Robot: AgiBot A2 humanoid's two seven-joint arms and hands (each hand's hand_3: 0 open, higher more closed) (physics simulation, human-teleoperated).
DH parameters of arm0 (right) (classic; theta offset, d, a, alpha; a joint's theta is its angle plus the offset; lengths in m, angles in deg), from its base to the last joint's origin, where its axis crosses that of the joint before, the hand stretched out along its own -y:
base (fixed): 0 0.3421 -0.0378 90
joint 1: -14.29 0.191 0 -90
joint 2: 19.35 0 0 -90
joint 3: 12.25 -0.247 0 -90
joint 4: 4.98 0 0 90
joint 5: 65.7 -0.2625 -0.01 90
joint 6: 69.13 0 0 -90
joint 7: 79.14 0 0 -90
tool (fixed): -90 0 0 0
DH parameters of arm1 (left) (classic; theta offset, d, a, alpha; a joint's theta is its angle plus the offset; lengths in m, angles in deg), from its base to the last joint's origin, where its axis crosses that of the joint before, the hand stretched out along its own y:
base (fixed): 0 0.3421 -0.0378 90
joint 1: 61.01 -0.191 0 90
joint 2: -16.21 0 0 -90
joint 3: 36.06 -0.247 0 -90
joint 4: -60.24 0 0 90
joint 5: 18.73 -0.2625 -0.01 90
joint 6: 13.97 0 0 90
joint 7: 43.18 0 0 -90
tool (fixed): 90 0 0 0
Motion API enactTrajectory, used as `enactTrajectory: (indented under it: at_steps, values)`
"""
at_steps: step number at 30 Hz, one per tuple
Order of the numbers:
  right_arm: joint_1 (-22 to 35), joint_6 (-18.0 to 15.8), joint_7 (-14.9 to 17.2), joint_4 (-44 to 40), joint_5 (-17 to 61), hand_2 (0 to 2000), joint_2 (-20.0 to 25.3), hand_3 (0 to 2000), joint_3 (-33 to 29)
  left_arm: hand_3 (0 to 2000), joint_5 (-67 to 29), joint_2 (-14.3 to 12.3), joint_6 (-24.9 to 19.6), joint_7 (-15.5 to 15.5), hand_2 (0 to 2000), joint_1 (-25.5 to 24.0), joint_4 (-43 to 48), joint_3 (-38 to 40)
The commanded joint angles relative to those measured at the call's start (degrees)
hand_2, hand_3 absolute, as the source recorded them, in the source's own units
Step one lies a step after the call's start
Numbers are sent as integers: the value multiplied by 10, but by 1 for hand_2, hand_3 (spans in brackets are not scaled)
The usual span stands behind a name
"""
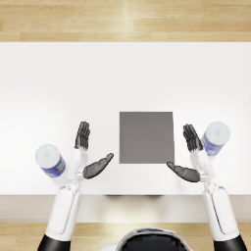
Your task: Pick up the blue can on the left and place it in the middle, then pick up the blue can on the right and place it on top of the can in the middle
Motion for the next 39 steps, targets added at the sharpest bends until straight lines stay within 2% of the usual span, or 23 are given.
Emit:
enactTrajectory:
  at_steps: [1,17,18,21,24,29,30,33,34,39]
  values:
    - [0,0,0,0,0,0,0,0,0,0,0,0,0,0,0,0,0,0]
    - [0,0,0,0,0,0,0,0,0,0,0,0,0,0,0,0,0,0]
    - [1,0,0,-9,0,0,1,0,17,0,0,-1,0,0,0,1,-9,-17]
    - [31,36,-37,16,0,0,22,0,-12,0,0,-8,-36,-36,0,4,31,31]
    - [51,49,-50,15,0,0,32,0,-51,0,0,-13,-50,-50,0,8,38,83]
    - [45,56,-56,24,127,0,34,0,-144,0,-127,-21,-56,-56,0,-15,68,176]
    - [12,56,-57,36,153,0,46,0,-214,0,-153,-63,-57,-57,0,-76,92,282]
    - [9,57,-57,29,194,0,48,0,-227,0,-194,-86,-57,-57,0,-91,84,311]
    - [9,57,-58,22,200,0,48,0,-232,0,-200,-82,-57,-57,0,-98,74,313]
    - [-10,57,-58,-14,214,0,56,0,-239,0,-214,-100,-58,-58,0,-123,48,327]
